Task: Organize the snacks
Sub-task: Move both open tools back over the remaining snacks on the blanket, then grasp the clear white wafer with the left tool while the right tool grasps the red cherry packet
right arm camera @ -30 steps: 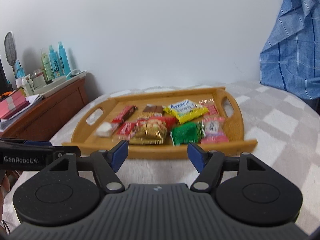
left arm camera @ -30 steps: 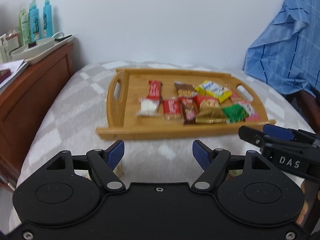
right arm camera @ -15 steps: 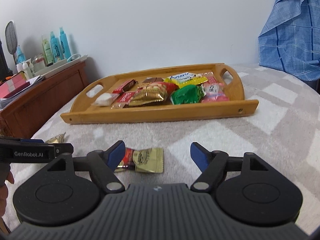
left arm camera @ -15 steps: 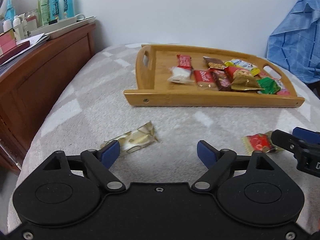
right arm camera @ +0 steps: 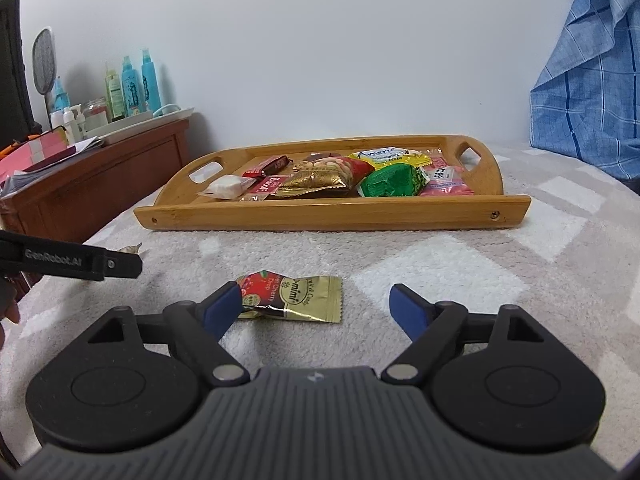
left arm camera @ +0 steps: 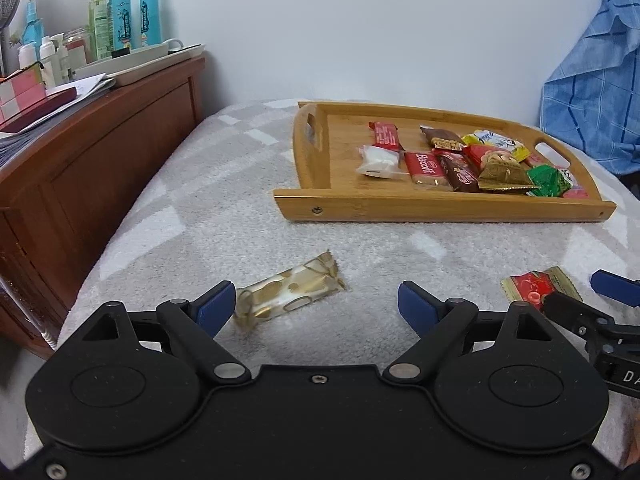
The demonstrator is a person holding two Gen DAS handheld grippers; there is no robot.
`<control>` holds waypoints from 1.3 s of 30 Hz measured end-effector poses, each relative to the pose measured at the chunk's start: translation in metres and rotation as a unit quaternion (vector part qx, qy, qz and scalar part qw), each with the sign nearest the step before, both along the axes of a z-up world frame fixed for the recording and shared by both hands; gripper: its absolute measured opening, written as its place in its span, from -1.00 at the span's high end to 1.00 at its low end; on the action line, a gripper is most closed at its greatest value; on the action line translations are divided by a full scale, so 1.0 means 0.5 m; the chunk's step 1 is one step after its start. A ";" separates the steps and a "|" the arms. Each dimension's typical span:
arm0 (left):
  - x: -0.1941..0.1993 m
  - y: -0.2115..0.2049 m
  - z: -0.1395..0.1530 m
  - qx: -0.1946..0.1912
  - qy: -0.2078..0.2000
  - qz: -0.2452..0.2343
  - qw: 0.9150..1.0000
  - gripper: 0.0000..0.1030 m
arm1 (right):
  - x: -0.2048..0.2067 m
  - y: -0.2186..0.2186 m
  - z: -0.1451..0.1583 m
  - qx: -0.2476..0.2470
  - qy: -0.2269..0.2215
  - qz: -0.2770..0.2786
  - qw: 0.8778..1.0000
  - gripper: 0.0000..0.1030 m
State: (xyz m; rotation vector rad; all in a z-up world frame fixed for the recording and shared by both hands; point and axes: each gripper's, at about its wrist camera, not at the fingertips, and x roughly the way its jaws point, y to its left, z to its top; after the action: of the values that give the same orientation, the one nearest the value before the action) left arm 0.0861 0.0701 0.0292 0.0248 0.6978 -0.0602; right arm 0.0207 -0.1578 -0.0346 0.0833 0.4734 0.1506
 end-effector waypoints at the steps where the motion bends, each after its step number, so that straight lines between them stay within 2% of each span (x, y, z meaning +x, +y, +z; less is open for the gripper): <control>1: -0.001 0.002 0.000 0.001 -0.002 0.000 1.000 -0.71 | 0.000 0.003 -0.001 -0.002 -0.001 0.002 1.000 -0.80; 5: 0.009 0.005 -0.010 0.016 0.003 0.005 1.000 -0.70 | 0.002 0.012 -0.006 -0.005 -0.005 0.005 1.000 -0.87; 8: 0.019 0.007 -0.021 0.006 0.020 0.007 1.000 -0.53 | 0.007 0.016 -0.006 -0.005 -0.001 0.005 1.000 -0.89; 10: 0.016 0.007 -0.025 -0.014 0.028 -0.001 1.000 -0.39 | 0.008 0.016 -0.006 -0.005 0.000 0.004 1.000 -0.89; 12: 0.010 -0.003 -0.021 -0.020 0.030 -0.019 0.999 -0.22 | 0.011 0.018 -0.006 -0.006 0.001 0.002 1.000 -0.89; 17: -0.010 -0.035 -0.007 -0.028 0.036 -0.075 0.996 0.04 | 0.014 0.018 -0.005 -0.009 0.003 -0.004 1.000 -0.87; 20: -0.021 -0.042 0.012 -0.020 0.007 -0.059 0.998 -0.02 | 0.012 0.021 -0.003 -0.028 0.002 -0.021 0.999 -0.87; 22: -0.019 -0.041 0.022 -0.014 -0.015 -0.045 0.999 -0.20 | 0.001 0.026 -0.002 -0.049 -0.003 -0.031 0.998 -0.87; 23: -0.014 -0.039 0.023 -0.014 -0.020 -0.040 0.999 -0.32 | -0.006 0.027 -0.001 -0.054 -0.003 -0.034 0.998 -0.87; 25: 0.005 -0.036 0.017 -0.013 -0.012 -0.032 0.999 -0.31 | -0.018 0.029 -0.001 -0.065 0.003 -0.036 0.997 -0.82; 28: 0.033 -0.036 0.000 -0.009 0.011 -0.021 1.000 -0.10 | -0.024 0.032 -0.002 -0.092 0.007 -0.041 0.995 -0.63; 29: 0.040 -0.036 -0.005 -0.010 0.018 -0.019 1.000 0.04 | -0.022 0.030 -0.002 -0.095 0.010 -0.044 0.994 -0.59; 32: 0.050 -0.039 -0.015 -0.015 0.029 -0.019 0.999 0.20 | -0.013 0.015 -0.001 -0.084 0.019 -0.065 0.994 -0.56; 33: 0.049 -0.042 -0.014 -0.014 0.029 -0.022 0.999 0.30 | -0.010 0.010 0.000 -0.080 0.019 -0.072 0.994 -0.56; 39: 0.036 -0.059 -0.012 -0.011 0.030 -0.047 0.998 0.37 | 0.024 -0.005 0.001 -0.081 0.020 -0.089 0.993 -0.56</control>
State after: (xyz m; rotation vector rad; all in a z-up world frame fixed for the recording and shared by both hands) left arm 0.1044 0.0403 0.0234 0.0350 0.7550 -0.1602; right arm 0.0326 -0.1600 -0.0339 -0.0300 0.5146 -0.0652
